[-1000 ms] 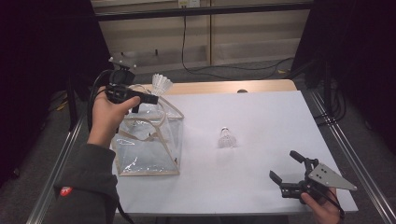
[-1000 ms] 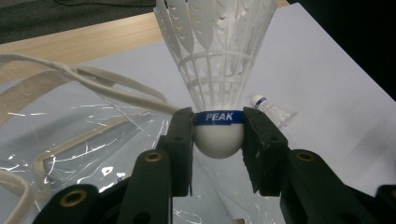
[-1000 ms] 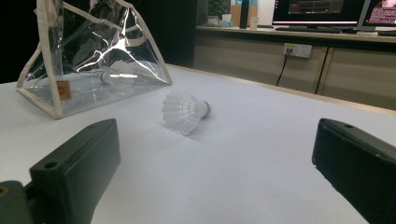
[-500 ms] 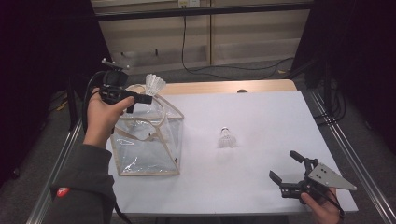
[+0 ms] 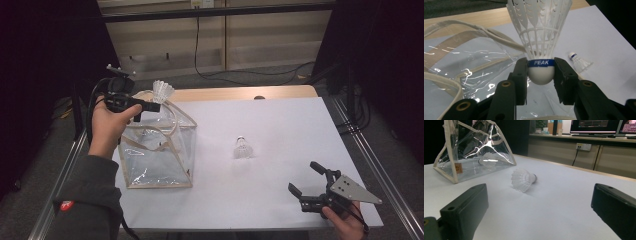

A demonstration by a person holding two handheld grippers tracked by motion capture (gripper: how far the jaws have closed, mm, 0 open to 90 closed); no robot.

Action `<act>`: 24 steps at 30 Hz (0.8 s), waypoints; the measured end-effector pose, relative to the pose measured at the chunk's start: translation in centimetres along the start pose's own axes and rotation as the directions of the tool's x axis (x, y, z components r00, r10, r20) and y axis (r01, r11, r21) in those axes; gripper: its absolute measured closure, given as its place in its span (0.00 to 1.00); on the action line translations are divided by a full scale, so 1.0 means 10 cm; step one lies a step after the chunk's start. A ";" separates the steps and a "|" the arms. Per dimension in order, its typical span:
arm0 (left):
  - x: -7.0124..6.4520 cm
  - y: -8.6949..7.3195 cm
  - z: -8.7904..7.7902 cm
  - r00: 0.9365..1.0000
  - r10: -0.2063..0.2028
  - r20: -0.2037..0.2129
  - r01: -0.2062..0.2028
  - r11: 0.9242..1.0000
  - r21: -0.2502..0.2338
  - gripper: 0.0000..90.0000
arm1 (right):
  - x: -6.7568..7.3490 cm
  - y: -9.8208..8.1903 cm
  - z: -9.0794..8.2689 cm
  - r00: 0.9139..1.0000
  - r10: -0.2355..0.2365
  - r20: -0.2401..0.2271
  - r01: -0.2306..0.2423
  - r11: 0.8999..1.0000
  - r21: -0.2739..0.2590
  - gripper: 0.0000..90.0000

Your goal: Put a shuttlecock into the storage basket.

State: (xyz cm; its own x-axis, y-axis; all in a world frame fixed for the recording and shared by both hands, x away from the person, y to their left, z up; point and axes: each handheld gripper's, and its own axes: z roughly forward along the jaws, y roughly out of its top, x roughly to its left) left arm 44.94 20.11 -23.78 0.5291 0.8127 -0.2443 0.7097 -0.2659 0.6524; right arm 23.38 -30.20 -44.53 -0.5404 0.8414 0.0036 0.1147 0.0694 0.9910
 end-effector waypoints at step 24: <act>0.18 -0.10 0.01 0.998 -0.056 -0.040 0.056 0.998 -0.003 0.73 | 0.00 0.00 0.01 1.000 0.003 -0.005 -0.003 1.000 -0.001 0.01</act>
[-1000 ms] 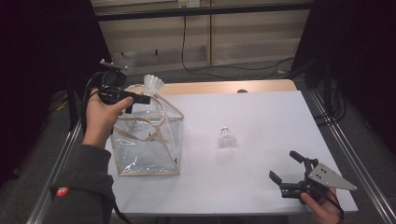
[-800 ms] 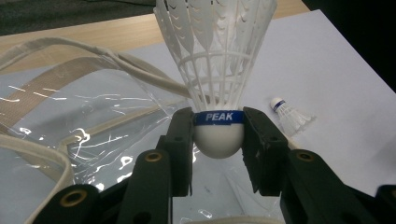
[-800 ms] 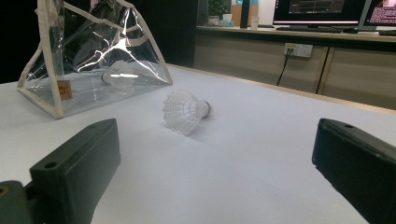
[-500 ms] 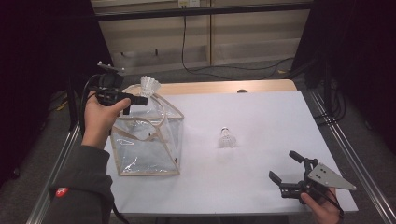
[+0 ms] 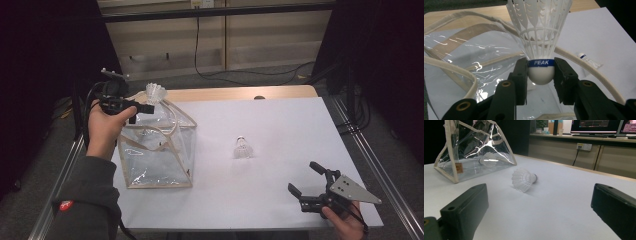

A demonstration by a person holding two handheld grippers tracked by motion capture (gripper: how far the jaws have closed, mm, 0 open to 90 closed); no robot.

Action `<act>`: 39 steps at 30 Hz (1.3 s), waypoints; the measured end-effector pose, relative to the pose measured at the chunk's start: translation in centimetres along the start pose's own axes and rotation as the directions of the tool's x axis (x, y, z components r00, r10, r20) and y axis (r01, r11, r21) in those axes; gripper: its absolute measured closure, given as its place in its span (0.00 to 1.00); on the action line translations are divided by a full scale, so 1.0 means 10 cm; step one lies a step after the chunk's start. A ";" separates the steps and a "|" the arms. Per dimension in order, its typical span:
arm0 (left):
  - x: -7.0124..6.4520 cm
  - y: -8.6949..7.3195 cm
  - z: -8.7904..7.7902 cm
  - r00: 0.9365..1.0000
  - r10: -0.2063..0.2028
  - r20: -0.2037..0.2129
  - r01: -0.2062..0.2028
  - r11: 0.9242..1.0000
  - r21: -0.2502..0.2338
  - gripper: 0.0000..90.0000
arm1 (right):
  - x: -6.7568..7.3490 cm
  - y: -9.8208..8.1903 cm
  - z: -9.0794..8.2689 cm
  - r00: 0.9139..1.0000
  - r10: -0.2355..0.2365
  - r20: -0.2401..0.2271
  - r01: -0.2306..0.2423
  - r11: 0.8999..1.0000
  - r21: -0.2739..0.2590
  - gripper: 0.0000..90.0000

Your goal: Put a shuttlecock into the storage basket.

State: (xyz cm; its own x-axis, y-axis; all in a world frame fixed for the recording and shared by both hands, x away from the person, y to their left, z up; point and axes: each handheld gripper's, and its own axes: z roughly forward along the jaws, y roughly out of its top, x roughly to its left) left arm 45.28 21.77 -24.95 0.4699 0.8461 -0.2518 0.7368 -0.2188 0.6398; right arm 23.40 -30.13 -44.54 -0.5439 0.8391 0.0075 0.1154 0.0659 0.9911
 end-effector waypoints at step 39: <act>0.21 -0.14 0.03 0.995 -0.060 -0.076 0.060 0.998 -0.005 0.72 | 0.00 0.00 0.00 1.000 0.001 -0.001 -0.001 1.000 -0.001 0.01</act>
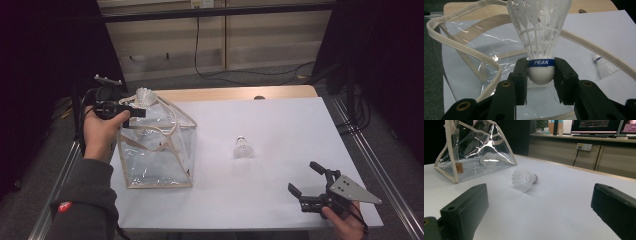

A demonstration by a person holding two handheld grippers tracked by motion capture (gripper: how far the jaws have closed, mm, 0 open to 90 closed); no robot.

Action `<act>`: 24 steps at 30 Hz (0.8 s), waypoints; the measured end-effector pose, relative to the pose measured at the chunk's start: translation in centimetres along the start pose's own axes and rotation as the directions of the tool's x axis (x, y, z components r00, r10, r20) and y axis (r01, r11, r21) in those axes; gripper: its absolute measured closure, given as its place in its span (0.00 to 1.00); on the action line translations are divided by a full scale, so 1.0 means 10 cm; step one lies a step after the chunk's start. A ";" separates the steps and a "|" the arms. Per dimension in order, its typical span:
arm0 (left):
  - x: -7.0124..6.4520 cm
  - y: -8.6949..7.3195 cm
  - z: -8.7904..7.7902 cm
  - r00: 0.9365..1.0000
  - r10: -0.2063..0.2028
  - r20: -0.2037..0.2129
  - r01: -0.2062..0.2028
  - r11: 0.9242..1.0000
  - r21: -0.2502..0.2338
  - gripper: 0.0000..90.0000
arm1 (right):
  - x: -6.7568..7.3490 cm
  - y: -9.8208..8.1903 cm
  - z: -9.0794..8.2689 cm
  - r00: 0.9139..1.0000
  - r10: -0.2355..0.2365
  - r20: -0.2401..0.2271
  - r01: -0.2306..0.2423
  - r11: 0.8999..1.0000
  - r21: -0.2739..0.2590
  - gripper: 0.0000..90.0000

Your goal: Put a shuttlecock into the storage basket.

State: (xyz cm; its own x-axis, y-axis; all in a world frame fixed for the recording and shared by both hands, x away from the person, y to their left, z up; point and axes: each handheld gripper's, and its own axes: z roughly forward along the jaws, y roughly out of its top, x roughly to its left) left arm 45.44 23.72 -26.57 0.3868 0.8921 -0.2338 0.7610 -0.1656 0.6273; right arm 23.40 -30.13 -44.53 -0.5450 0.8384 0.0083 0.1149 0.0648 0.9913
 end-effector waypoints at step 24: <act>0.05 -0.04 0.07 0.999 -0.015 -0.031 0.016 1.000 0.010 0.72 | 0.00 0.00 0.00 1.000 -0.005 0.000 0.005 1.000 0.000 0.01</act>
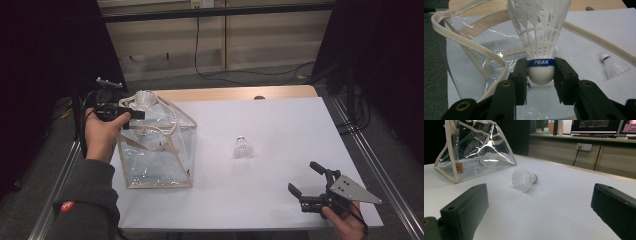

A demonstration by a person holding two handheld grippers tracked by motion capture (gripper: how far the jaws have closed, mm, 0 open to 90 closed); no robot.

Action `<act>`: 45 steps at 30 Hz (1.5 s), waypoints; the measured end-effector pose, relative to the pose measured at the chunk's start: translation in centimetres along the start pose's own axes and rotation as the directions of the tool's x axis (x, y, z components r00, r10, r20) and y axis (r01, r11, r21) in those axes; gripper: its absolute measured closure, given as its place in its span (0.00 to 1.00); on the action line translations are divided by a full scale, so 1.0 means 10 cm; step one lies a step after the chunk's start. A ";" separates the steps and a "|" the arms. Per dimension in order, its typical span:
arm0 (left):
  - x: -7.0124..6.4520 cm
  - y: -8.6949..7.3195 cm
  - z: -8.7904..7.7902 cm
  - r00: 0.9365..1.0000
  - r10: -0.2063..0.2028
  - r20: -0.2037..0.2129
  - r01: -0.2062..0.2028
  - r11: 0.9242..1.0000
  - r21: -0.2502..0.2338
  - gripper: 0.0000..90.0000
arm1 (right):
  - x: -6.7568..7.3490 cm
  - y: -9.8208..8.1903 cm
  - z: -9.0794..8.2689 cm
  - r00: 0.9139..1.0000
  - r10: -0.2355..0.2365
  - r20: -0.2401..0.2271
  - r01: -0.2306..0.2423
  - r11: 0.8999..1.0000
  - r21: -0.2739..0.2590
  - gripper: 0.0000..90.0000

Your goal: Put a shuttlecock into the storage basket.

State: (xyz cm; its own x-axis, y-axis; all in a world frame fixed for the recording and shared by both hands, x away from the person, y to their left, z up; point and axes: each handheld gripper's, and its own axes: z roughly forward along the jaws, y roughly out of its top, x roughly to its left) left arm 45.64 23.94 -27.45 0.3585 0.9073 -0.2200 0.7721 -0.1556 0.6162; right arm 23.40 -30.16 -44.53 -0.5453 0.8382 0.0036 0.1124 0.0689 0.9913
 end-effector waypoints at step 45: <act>-0.26 0.04 -0.04 0.990 0.073 0.123 -0.075 0.997 0.012 0.41 | 0.00 0.00 0.00 1.000 -0.003 -0.001 0.003 1.000 0.002 0.01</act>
State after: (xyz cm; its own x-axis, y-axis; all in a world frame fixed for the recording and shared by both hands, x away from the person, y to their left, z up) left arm 44.81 21.64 -26.34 0.4752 0.8387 -0.2659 0.7494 -0.2275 0.6218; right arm 23.39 -30.15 -44.52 -0.5462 0.8377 0.0009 0.1124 0.0722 0.9910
